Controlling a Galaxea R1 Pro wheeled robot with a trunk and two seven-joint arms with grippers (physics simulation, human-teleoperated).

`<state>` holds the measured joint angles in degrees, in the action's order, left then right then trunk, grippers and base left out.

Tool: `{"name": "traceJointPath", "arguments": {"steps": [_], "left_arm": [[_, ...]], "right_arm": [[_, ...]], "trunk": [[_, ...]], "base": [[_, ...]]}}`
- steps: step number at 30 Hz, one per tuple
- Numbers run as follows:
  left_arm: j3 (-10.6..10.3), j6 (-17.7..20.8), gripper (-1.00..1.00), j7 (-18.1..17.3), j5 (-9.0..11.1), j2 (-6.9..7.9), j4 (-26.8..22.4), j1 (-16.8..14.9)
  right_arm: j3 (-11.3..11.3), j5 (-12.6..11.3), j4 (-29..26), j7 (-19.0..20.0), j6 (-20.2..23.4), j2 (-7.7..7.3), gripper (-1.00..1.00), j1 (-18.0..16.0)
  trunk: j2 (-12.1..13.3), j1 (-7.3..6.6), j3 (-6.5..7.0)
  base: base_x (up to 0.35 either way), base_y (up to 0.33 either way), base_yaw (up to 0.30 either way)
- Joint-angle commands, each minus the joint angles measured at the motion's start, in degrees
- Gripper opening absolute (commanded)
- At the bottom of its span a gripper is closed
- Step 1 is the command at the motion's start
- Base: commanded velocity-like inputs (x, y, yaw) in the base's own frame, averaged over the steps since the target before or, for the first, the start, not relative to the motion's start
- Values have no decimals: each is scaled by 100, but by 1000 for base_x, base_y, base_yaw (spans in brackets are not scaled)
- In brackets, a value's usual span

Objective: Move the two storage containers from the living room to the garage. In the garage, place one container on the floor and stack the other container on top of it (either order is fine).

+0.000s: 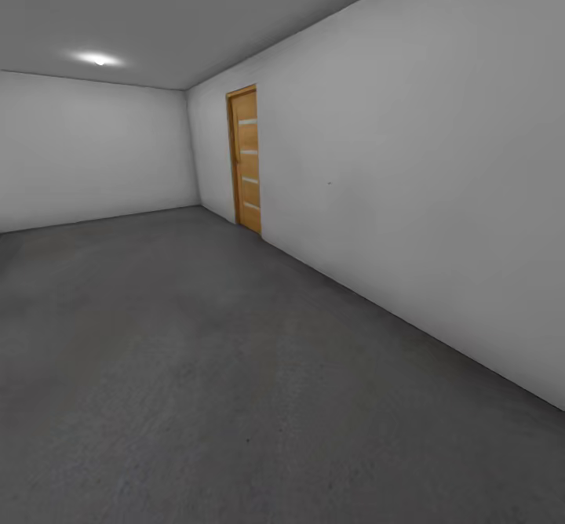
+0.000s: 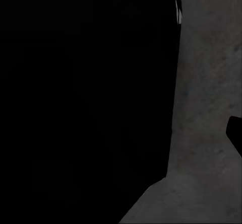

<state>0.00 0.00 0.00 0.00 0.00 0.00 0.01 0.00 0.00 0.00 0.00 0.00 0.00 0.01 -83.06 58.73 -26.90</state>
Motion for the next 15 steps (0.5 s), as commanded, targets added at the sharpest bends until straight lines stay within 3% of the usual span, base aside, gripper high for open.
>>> {"name": "traceJointPath", "arguments": {"steps": [1,15], "left_arm": [[0,0,100,0,0,0,0,-1],[45,-143,100,-24,34,-13,-95,8]], "right_arm": [[0,0,0,0,0,0,100,-1],[87,28,-44,37,-216,-60,100,-21]], "trunk": [[-2,0,-3],[-2,0,-3]], "base": [[0,0,0],[0,0,0]]}}
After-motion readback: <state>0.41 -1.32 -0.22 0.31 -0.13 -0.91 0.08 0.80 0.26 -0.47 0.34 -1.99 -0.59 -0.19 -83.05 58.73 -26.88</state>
